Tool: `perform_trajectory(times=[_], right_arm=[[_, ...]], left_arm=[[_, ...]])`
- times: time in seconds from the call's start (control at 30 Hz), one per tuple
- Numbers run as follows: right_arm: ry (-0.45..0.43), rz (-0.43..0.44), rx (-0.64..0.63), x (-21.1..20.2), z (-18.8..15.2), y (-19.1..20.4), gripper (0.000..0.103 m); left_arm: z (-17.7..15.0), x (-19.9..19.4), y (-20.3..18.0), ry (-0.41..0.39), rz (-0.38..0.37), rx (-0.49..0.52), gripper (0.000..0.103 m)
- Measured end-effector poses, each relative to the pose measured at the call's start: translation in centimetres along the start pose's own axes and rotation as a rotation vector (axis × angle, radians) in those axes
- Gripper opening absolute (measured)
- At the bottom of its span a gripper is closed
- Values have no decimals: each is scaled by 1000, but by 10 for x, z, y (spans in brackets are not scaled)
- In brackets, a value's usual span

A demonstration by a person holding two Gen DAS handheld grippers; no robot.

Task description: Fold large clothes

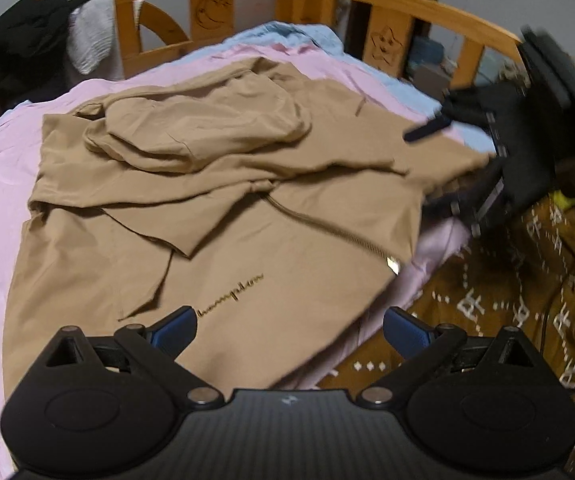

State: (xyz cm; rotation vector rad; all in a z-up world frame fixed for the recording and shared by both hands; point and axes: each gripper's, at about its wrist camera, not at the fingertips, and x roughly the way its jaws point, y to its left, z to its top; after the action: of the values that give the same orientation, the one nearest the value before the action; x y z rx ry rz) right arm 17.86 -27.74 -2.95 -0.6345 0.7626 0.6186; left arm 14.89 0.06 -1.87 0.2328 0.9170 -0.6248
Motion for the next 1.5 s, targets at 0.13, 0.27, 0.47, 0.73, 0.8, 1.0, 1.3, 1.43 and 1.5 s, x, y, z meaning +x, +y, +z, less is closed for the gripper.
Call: perform_trajectory(times=[0.13, 0.27, 0.47, 0.73, 0.8, 1.0, 1.3, 1.43, 1.5], right_arm=[[-3, 17, 68, 0, 9, -12, 88], [1, 32, 143, 2, 15, -23, 88], [0, 50, 244, 4, 22, -39, 88], [-36, 32, 178, -7, 15, -31, 87], [-63, 39, 89, -14, 6, -15, 87], [-22, -12, -145, -10, -14, 26, 67], [-55, -135, -81, -13, -1, -10, 10], [-91, -160, -32, -25, 15, -30, 10], [-92, -161, -38, -26, 15, -32, 10]], left_arm=[[-6, 11, -8, 58, 57, 81, 101], [-11, 23, -8, 113, 104, 118, 94], [-7, 29, 9, 120, 129, 37, 79], [9, 21, 22, 65, 139, 117, 11], [20, 19, 28, 47, 128, 104, 10], [39, 13, 35, 12, 122, 77, 10], [16, 19, 22, 49, 198, 182, 41], [-4, 31, 20, 123, 302, 290, 34], [-11, 31, 29, 144, 341, 286, 35]])
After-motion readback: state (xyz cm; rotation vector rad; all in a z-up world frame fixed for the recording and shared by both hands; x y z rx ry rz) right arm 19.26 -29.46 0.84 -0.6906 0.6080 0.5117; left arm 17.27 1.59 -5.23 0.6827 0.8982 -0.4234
